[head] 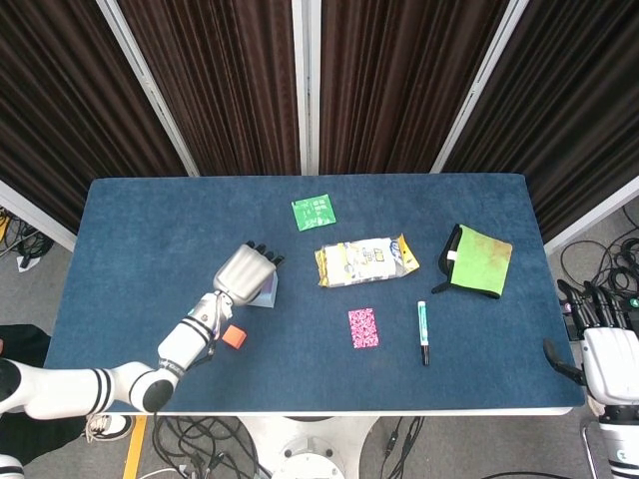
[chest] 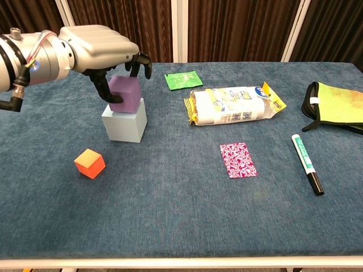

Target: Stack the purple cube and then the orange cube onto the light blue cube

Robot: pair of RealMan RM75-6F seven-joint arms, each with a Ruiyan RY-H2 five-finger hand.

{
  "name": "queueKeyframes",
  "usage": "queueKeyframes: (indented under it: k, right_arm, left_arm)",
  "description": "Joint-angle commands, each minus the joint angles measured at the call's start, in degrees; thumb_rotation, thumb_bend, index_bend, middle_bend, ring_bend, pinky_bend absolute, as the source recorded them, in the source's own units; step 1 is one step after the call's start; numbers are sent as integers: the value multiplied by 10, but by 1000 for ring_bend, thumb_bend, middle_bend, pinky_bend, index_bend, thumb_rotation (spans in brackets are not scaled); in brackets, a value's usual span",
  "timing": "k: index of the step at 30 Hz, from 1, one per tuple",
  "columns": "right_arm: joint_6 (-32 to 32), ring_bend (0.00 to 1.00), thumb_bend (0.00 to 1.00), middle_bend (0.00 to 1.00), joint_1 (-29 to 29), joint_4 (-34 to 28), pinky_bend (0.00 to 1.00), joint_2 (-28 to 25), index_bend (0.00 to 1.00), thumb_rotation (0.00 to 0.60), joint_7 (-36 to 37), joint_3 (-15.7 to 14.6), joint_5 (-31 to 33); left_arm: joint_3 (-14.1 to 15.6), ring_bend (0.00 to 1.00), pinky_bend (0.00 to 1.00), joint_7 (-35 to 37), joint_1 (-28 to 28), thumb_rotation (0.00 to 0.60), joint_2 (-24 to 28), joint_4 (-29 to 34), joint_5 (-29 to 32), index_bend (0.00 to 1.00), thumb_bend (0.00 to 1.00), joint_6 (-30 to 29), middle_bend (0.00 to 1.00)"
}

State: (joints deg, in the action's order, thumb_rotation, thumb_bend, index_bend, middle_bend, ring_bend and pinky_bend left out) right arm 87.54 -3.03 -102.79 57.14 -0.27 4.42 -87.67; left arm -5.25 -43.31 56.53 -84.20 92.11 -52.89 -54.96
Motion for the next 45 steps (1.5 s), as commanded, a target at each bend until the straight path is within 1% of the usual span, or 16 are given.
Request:
queueKeyframes:
  k: [1, 11, 14, 16, 18, 19, 21, 26, 29, 31, 34, 38, 41, 45]
  right_arm:
    - [-2, 0, 272, 154, -1, 1, 0, 0, 20, 600, 0, -1, -1]
    - [-5, 0, 272, 154, -2, -2, 0, -4, 20, 600, 3, 0, 3]
    - [-6, 0, 271, 154, -3, -3, 0, -5, 20, 600, 3, 1, 3]
    - [-6, 0, 271, 154, -3, -4, 0, -5, 20, 600, 3, 1, 4]
    - [-6, 0, 271, 154, -3, -4, 0, -6, 20, 600, 4, 1, 4]
    - [-6, 0, 271, 153, -3, -4, 0, -6, 20, 600, 4, 1, 4]
    - [-6, 0, 272, 153, -3, -5, 0, -7, 20, 600, 5, 1, 4]
    - [-7, 0, 272, 153, -3, -5, 0, -8, 20, 600, 7, 1, 5]
    - [-6, 0, 271, 153, -3, -5, 0, -9, 20, 600, 9, 1, 5]
    - [-7, 0, 272, 154, -3, -6, 0, -10, 20, 600, 9, 1, 5]
    - [-7, 0, 272, 154, -3, -5, 0, -10, 20, 600, 9, 0, 4]
    - [-9, 0, 272, 154, -4, -5, 0, -8, 20, 600, 7, -1, 4]
    - [-9, 0, 272, 155, -4, -4, 0, -6, 20, 600, 4, -2, 3]
    - [-8, 0, 272, 155, -4, -3, 0, -1, 20, 600, -4, -3, 2]
  left_arm:
    - [2, 338, 387, 2, 0, 600, -1, -2, -2, 342, 337, 3, 556]
    - [6, 338, 386, 14, -2, 600, -7, -13, -8, 342, 337, 5, 550]
    - [6, 325, 375, 19, -3, 600, -7, -13, -10, 328, 326, 8, 486]
    - [7, 287, 348, 19, -2, 600, -3, -12, -7, 294, 303, 14, 400]
    - [5, 239, 317, 22, -1, 600, 0, -10, -2, 249, 259, 18, 309]
    - [4, 224, 308, 24, -1, 600, 1, -10, -2, 231, 240, 18, 283]
    - [2, 209, 295, 28, -3, 600, 2, -10, -3, 211, 218, 14, 261]
    - [-3, 201, 282, 29, -7, 600, 15, 3, -8, 196, 204, -3, 253]
    - [-5, 201, 282, 23, -12, 600, 39, 30, -8, 193, 205, -16, 253]
    - [-2, 201, 282, 13, -17, 600, 66, 56, -1, 193, 205, -23, 253]
    - [10, 201, 284, -6, -26, 600, 115, 99, 17, 193, 204, -30, 253]
    - [24, 202, 285, 8, -54, 600, 172, 142, 30, 193, 204, -48, 264]
    - [43, 205, 287, 30, -81, 600, 207, 163, 11, 193, 204, -61, 270]
    - [74, 228, 306, 80, -130, 600, 231, 172, -52, 193, 204, -84, 302]
